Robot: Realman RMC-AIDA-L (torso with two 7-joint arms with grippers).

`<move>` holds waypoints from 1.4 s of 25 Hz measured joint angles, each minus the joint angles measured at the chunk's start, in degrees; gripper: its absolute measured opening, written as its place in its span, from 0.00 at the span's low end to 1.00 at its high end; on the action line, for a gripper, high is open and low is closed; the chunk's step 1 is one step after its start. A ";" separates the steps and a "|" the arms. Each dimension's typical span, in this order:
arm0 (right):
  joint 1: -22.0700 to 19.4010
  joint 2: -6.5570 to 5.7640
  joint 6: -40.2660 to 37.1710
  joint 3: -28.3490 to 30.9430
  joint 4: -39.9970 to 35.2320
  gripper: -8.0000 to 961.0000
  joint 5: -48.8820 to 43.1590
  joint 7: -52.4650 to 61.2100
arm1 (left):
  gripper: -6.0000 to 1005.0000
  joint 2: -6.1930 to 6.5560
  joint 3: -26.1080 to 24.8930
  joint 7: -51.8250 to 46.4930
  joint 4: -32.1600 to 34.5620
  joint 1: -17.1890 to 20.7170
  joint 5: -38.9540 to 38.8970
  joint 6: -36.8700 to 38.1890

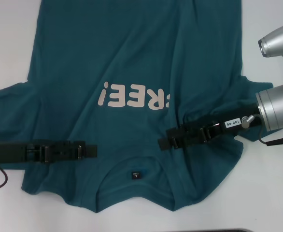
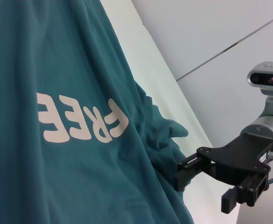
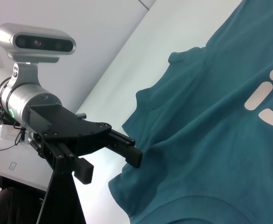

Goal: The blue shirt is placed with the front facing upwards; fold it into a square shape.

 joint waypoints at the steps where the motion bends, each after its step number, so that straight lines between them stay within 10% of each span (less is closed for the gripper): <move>1: 0.00 0.00 0.00 0.00 0.00 0.78 0.03 0.05 | 0.82 0.01 -0.01 0.00 0.00 -0.09 0.01 0.00; 21: -0.27 0.00 -0.03 0.14 0.00 0.78 0.97 0.63 | 0.82 0.10 -4.08 -1.39 1.01 -0.84 -0.42 -1.25; 35: -0.54 -0.54 0.30 3.85 -0.22 0.78 2.42 2.10 | 0.82 4.51 -21.55 -20.41 4.84 1.57 -0.06 -7.28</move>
